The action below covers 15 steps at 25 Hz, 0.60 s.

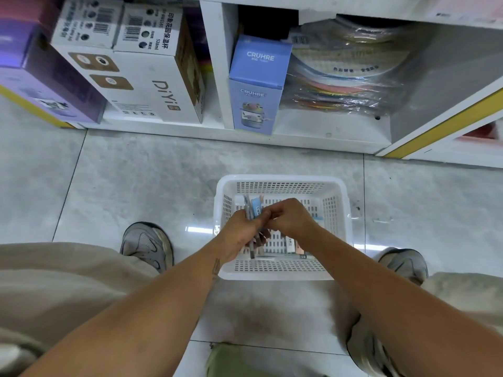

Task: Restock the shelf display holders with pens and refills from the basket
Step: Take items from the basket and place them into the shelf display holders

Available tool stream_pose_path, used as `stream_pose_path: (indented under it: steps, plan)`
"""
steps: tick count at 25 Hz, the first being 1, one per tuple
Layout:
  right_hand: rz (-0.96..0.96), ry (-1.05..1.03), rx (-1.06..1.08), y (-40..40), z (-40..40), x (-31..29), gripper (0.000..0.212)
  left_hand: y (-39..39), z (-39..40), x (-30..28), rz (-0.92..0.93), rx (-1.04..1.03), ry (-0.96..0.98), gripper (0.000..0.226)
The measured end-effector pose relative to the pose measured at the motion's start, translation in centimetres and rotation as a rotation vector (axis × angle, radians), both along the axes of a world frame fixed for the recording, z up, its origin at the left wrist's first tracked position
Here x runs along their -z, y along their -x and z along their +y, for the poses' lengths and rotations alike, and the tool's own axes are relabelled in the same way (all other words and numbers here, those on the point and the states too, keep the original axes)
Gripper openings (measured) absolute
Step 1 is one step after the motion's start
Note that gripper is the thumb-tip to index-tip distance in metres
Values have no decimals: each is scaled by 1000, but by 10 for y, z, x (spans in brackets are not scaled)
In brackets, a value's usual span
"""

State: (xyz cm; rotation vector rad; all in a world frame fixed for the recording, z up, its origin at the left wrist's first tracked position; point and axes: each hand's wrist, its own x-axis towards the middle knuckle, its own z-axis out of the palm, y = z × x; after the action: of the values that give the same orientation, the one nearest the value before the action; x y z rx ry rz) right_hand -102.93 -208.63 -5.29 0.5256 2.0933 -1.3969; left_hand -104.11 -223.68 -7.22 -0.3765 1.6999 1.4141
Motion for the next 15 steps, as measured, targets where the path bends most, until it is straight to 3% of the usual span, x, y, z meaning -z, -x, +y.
stream_pose_path:
  steps: [2,3,5,7,9,12,15]
  plan:
    - [-57,125,76,-10,0,7,27,-1,-4,2,22,91,60,26]
    - [-33,54,51,-16,0,16,25,0,-3,6,31,111,115,23]
    - [66,-360,-289,-27,4,26,18,4,1,8,103,154,317,15]
    - [65,-587,-658,-39,3,33,27,6,9,9,232,300,577,16]
    - [44,-621,-794,-48,-1,39,35,3,16,9,306,409,727,26]
    - [171,-707,-938,-52,-2,46,31,-4,22,18,257,456,856,40]
    - [216,-722,-1011,-50,8,53,27,-6,22,28,224,540,934,35]
